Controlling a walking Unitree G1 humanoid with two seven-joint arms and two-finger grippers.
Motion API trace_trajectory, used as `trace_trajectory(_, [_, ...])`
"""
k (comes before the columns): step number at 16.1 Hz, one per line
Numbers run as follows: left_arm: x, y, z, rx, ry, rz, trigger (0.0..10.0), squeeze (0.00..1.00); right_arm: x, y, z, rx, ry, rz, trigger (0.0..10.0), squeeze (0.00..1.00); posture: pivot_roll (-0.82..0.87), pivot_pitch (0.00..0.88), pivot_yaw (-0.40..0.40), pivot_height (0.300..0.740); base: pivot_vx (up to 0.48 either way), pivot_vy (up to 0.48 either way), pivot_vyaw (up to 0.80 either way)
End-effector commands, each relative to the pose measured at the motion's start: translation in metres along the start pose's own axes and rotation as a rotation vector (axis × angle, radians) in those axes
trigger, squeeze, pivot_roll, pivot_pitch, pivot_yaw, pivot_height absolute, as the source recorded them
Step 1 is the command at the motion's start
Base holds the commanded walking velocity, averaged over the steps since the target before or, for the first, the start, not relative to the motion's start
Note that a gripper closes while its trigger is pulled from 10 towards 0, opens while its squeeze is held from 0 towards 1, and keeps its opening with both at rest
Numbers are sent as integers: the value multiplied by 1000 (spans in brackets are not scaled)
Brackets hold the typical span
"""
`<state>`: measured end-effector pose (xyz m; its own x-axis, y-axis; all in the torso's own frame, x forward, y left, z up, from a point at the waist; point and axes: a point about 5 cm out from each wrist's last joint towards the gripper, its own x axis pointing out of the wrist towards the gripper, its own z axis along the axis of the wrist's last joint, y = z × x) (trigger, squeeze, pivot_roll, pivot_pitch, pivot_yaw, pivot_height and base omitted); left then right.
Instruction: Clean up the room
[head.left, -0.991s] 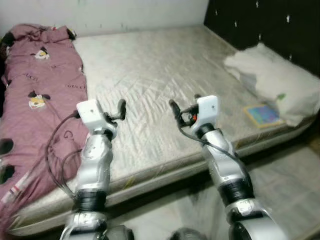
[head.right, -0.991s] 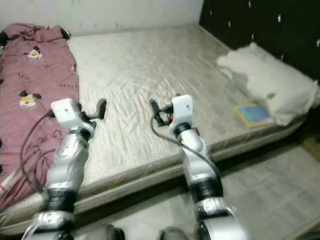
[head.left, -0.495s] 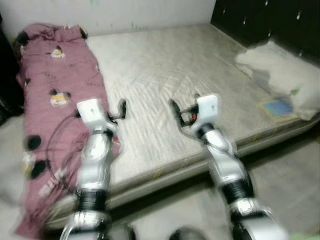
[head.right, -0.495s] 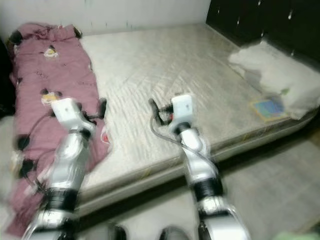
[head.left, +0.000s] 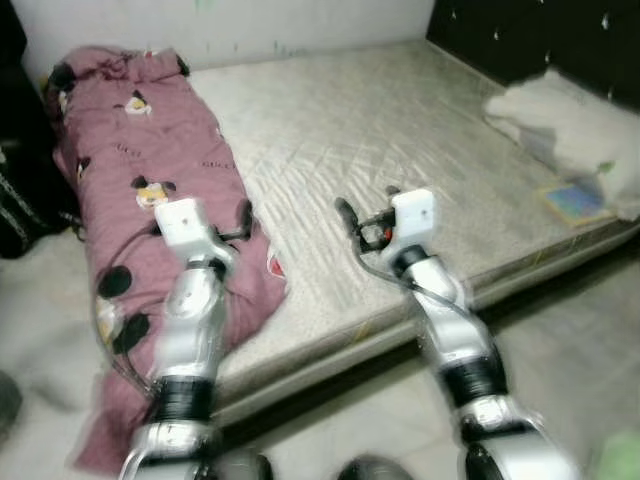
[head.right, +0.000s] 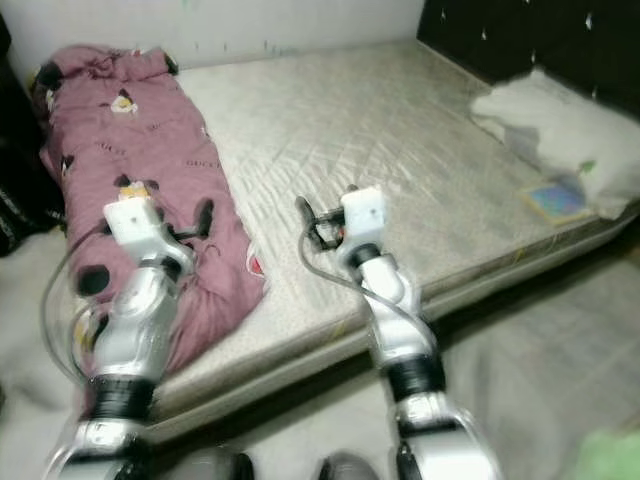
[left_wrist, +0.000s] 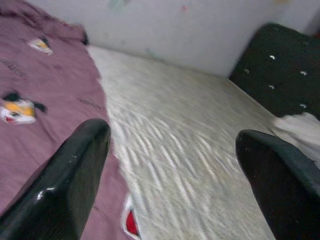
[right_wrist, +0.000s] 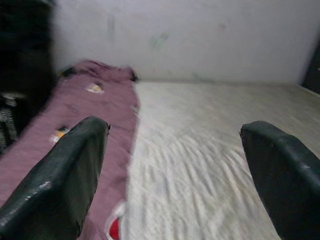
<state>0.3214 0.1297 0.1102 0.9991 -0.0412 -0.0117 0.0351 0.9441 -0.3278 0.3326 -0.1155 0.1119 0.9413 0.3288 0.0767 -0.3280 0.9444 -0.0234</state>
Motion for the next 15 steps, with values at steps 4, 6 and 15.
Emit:
trace_trajectory(4, [2, 3, 6, 12, -24, 13, 10000, 0, 5, 0, 7, 2, -24, -7, 10000, 0, -11, 0, -43, 740, 0, 0, 0])
trace_trajectory(6, [2, 3, 6, 18, -21, 18, 10000, 0, 5, 0, 7, -2, -25, -6, 10000, 0, -12, 2, -45, 740, 0, 0, 209])
trace_trajectory(15, [3, 3, 5, 13, -21, 32, 10000, 0, 5, -1, 8, 0, -25, -7, 10000, 0, -15, 5, -44, 740, 0, 0, 747])
